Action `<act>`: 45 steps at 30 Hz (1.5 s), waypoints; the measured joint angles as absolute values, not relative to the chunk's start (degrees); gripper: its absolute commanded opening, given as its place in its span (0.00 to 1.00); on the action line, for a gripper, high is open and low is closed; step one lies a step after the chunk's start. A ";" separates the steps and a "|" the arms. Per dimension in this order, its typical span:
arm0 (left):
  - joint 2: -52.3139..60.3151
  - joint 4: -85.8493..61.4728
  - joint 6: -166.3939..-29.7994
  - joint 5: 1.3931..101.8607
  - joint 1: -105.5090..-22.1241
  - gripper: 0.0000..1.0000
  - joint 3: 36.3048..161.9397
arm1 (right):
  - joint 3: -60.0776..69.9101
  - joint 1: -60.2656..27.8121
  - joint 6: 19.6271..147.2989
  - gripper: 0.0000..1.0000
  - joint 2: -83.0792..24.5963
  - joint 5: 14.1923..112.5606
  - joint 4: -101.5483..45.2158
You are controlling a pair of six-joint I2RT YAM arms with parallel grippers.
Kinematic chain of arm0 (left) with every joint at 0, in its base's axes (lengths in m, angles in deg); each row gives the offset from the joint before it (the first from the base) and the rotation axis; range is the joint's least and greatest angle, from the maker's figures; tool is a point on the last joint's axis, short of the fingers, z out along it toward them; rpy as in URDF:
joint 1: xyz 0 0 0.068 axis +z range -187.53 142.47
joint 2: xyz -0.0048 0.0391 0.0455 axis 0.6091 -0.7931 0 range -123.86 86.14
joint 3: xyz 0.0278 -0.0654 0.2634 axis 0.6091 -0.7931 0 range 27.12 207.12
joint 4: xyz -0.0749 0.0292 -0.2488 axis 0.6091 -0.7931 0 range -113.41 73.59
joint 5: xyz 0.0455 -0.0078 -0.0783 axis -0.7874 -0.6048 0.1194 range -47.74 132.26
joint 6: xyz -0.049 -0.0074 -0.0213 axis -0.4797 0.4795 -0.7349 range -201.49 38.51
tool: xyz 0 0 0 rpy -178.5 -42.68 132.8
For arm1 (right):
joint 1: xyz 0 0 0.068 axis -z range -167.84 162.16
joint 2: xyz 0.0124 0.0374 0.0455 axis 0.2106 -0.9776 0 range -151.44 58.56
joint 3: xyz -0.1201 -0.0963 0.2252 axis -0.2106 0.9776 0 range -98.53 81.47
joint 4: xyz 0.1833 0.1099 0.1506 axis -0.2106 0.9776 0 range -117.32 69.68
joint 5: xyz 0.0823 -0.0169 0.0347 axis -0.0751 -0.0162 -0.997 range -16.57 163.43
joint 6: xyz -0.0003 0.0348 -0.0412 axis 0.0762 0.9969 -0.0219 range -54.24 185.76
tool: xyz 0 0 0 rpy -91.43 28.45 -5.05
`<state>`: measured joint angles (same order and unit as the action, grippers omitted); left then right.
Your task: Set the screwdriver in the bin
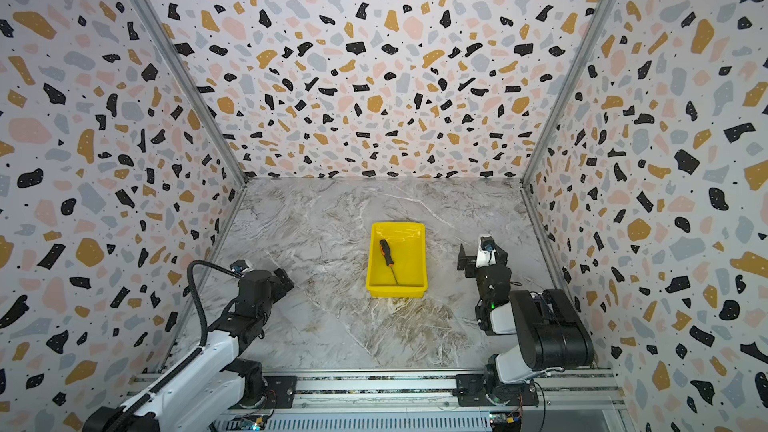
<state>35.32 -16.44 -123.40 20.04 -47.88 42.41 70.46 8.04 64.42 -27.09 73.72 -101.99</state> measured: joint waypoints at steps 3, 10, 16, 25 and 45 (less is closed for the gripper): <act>29.09 -14.82 -123.23 18.75 -47.88 1.00 45.30 | 70.40 8.01 63.70 0.99 -26.98 71.71 -100.81; 18.59 -4.94 -114.66 14.57 -47.99 1.00 54.56 | 70.42 8.04 63.04 0.99 -26.98 70.16 -99.63; 18.83 6.77 -99.86 13.68 -47.92 1.00 52.14 | 70.42 8.34 63.04 0.99 -26.98 69.31 -98.84; 12.30 22.44 -85.74 25.81 -48.09 1.00 43.26 | 70.42 8.65 63.04 0.99 -26.98 68.46 -98.38; 8.80 47.93 -82.81 24.91 -47.11 1.00 31.29 | 70.42 8.67 63.04 0.99 -26.98 68.43 -98.38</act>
<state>8.80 47.93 -82.81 24.91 -47.11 31.29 70.42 8.67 63.04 -26.98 68.43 -98.38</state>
